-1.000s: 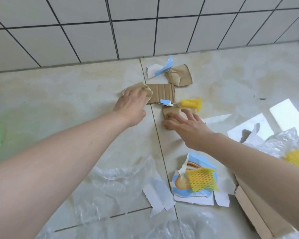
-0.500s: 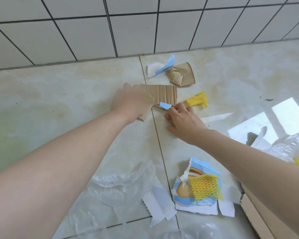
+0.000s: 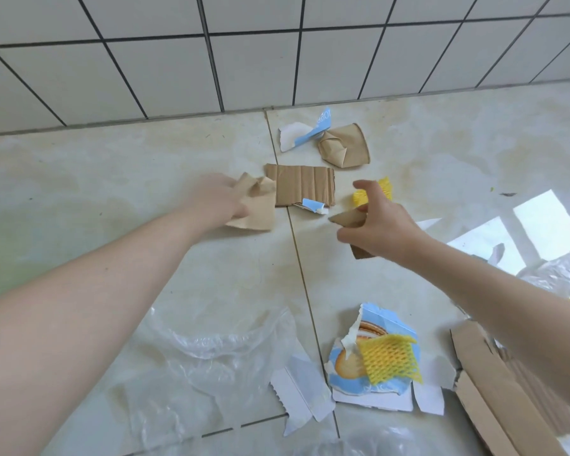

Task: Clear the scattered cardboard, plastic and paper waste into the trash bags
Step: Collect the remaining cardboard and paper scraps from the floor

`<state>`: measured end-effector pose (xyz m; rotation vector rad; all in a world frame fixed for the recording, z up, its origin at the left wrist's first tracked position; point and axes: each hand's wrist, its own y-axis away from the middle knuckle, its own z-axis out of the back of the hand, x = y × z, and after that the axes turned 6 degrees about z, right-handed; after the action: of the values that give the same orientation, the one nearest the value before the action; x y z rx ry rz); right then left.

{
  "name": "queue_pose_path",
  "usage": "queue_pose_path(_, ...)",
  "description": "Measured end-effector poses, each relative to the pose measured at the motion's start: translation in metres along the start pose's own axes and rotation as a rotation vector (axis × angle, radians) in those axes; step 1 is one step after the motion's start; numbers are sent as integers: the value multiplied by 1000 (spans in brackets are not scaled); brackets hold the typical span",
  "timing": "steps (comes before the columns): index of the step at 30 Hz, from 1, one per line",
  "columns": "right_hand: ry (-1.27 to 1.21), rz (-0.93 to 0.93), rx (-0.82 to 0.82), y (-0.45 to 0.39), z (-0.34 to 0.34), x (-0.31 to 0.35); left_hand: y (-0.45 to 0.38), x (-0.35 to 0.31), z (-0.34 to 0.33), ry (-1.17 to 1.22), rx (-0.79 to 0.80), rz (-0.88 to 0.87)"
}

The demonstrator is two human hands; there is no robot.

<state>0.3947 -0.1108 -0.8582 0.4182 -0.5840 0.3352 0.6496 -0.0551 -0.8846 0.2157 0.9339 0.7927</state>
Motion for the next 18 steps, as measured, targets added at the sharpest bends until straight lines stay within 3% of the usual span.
queue_pose_path(4, -108, -69, -112, -30, 21, 3, -9, -16, 4, 303, 38, 67)
queue_pose_path(6, -178, -98, -174, -50, 27, 6, -16, -31, -1, 337, 77, 69)
queue_pose_path(13, -79, -54, -253, -111, 32, 21, -33, -82, -27, -110, 69, -109)
queue_pose_path(18, 96, -206, -204, -134, 31, 16, -48, -104, -47, -284, 58, -289)
